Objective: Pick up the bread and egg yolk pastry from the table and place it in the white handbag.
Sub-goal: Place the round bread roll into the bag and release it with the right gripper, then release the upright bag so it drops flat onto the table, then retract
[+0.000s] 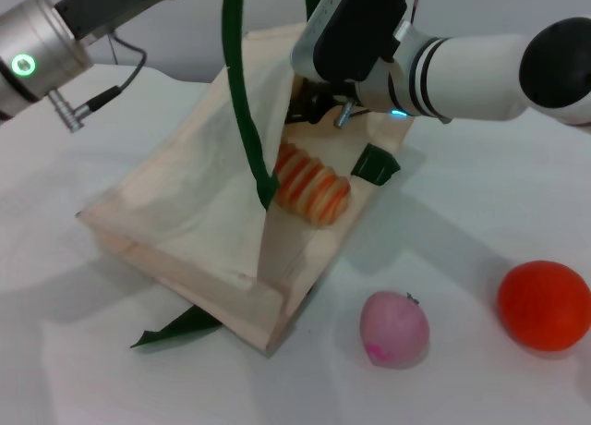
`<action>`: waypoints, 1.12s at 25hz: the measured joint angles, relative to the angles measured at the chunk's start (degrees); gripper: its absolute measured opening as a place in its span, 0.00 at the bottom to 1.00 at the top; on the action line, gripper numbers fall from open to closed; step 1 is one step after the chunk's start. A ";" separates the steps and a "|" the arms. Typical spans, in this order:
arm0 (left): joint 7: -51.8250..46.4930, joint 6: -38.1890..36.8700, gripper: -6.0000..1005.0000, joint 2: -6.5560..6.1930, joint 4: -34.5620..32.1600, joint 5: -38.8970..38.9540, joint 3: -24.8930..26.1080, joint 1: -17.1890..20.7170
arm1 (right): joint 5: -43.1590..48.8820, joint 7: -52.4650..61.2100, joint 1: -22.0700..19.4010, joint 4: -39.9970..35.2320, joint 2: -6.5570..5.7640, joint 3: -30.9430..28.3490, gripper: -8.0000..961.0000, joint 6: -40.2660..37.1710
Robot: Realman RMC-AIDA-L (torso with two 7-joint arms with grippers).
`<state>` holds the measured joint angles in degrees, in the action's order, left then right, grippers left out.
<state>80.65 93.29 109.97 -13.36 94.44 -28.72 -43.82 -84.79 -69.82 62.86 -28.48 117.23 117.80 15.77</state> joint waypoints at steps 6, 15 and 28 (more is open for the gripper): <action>0.29 -2.66 0.14 -0.58 -0.60 0.29 0.35 3.22 | 0.12 0.78 -7.21 -6.00 -1.09 -2.23 0.89 2.14; 0.97 -2.91 0.14 -1.57 -0.70 1.67 0.51 5.67 | 9.52 0.24 -19.38 -12.75 -2.06 -20.67 0.93 9.02; 6.07 -16.26 0.14 -1.22 -0.18 1.18 -0.35 6.66 | 16.41 -0.56 -32.56 -25.40 -1.26 -42.49 0.93 18.76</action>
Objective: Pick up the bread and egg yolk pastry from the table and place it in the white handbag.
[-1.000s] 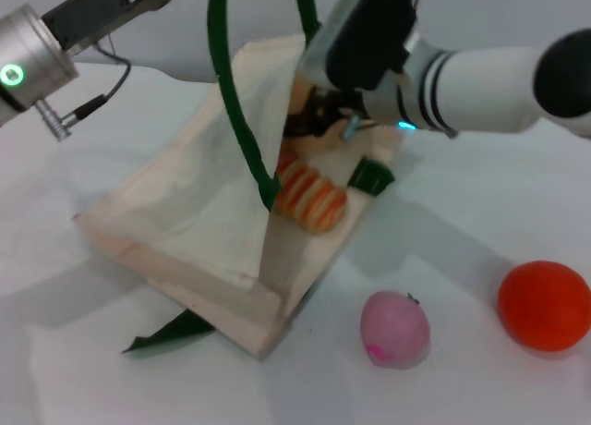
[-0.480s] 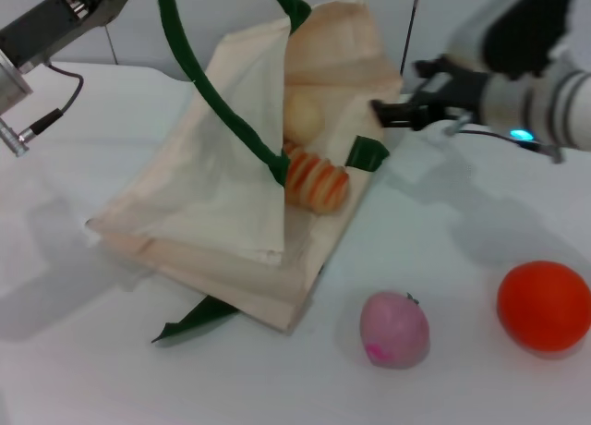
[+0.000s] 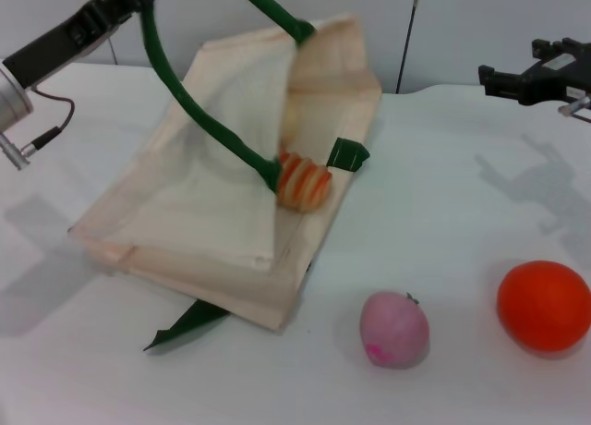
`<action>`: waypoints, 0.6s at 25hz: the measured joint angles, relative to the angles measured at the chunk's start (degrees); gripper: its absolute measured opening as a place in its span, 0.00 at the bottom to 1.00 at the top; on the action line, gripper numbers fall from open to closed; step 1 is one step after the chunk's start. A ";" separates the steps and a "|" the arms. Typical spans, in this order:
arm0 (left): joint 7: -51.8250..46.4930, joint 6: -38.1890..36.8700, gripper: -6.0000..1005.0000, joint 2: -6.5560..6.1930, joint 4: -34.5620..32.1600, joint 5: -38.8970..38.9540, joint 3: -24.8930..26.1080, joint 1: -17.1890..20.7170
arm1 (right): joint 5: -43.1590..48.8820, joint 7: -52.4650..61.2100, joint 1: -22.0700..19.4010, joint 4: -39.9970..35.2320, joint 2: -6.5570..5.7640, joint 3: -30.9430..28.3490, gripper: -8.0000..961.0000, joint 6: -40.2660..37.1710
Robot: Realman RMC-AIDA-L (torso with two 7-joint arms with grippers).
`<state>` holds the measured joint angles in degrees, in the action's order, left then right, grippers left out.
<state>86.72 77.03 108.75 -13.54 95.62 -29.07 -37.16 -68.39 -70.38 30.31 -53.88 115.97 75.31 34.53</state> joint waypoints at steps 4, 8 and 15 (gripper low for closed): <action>6.40 -4.56 0.14 0.83 0.09 -0.98 -0.12 -0.05 | -4.25 -1.94 0.10 0.38 0.37 -0.07 0.93 -1.56; 18.03 -9.85 0.24 3.38 0.17 0.19 1.95 0.38 | -20.83 -14.79 -0.30 3.69 0.45 -0.27 0.93 -1.61; 48.63 -11.74 0.66 7.70 4.42 10.70 9.68 1.63 | -60.37 -52.31 1.52 20.61 0.65 -0.41 0.92 3.26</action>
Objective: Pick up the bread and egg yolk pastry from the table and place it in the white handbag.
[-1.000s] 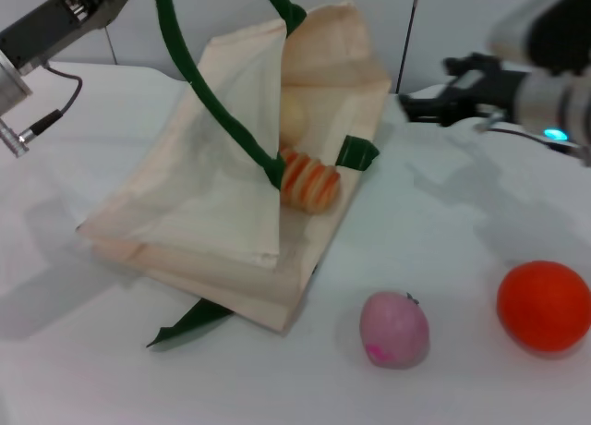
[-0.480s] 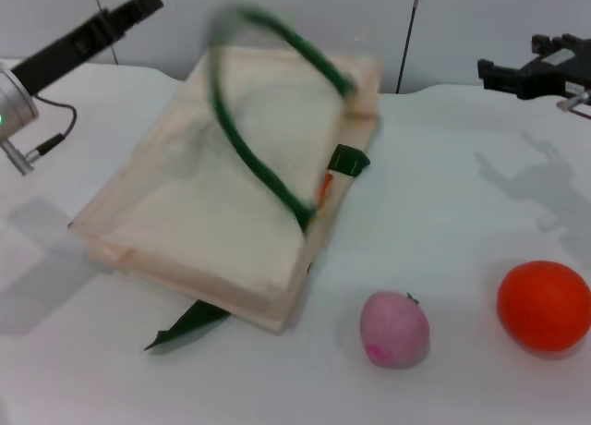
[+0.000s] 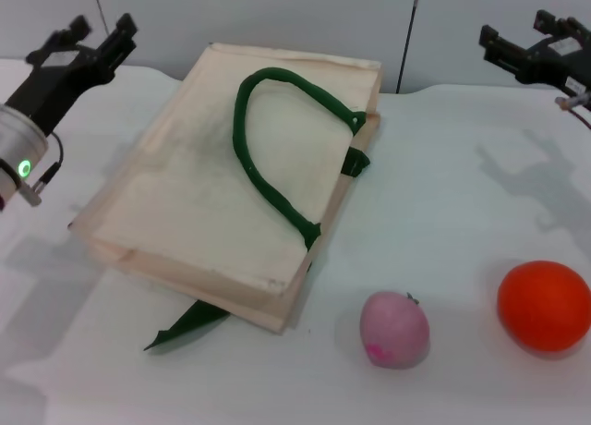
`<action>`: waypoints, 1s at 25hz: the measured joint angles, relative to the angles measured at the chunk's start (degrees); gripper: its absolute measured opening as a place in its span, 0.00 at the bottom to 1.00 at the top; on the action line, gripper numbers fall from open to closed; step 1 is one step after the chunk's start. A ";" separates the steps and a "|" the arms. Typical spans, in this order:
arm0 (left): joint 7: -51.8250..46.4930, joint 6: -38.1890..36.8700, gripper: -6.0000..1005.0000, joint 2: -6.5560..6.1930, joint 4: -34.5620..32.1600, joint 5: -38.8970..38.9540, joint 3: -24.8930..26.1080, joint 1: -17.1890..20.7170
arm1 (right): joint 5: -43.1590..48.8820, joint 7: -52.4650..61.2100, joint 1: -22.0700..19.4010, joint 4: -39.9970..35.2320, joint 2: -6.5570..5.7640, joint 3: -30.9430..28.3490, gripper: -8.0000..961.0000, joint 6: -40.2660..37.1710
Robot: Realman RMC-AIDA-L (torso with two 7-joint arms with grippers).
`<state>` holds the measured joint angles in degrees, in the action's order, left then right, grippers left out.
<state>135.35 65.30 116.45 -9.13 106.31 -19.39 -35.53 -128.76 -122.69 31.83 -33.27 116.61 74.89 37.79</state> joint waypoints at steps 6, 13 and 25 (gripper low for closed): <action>8.95 -0.19 0.80 0.00 4.08 7.28 0.56 -0.14 | -32.40 -28.74 4.68 21.76 0.42 -1.36 0.92 17.57; 10.73 0.59 0.85 0.08 5.47 12.32 0.62 0.72 | -38.27 -39.17 7.74 35.12 0.49 -16.78 0.92 28.13; 12.18 0.74 0.85 0.15 5.48 13.07 0.66 1.10 | -36.45 -38.43 6.91 36.32 0.37 -19.04 0.92 29.32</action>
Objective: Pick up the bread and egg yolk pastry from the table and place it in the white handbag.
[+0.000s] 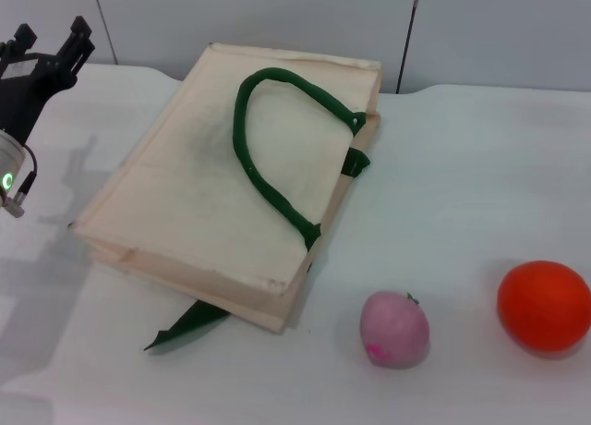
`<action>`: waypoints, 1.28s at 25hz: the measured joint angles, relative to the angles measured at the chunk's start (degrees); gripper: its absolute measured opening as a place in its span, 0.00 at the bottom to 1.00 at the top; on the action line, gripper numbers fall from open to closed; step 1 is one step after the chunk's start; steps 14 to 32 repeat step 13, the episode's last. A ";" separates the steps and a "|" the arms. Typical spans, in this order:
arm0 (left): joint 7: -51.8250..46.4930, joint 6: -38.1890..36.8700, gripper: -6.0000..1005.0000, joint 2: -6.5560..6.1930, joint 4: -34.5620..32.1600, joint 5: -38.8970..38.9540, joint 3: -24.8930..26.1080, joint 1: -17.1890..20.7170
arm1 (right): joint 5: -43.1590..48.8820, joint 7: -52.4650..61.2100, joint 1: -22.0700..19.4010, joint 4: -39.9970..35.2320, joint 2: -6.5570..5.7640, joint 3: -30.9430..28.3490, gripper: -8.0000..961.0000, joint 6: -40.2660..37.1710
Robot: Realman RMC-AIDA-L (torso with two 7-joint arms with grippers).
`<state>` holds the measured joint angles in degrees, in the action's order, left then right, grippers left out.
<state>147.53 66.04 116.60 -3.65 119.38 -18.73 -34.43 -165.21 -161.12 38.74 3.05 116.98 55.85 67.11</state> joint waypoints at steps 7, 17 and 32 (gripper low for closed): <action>0.05 0.02 0.85 0.03 -0.04 0.05 -0.10 0.09 | 0.41 0.08 -0.19 0.25 -0.03 -0.04 0.92 0.14; 0.37 0.40 0.85 0.12 -0.05 0.04 -0.23 0.05 | 0.58 0.50 -0.26 0.29 -0.03 -0.04 0.92 0.26; 0.37 0.40 0.85 0.12 -0.05 0.04 -0.23 0.05 | 0.58 0.50 -0.26 0.29 -0.03 -0.04 0.92 0.26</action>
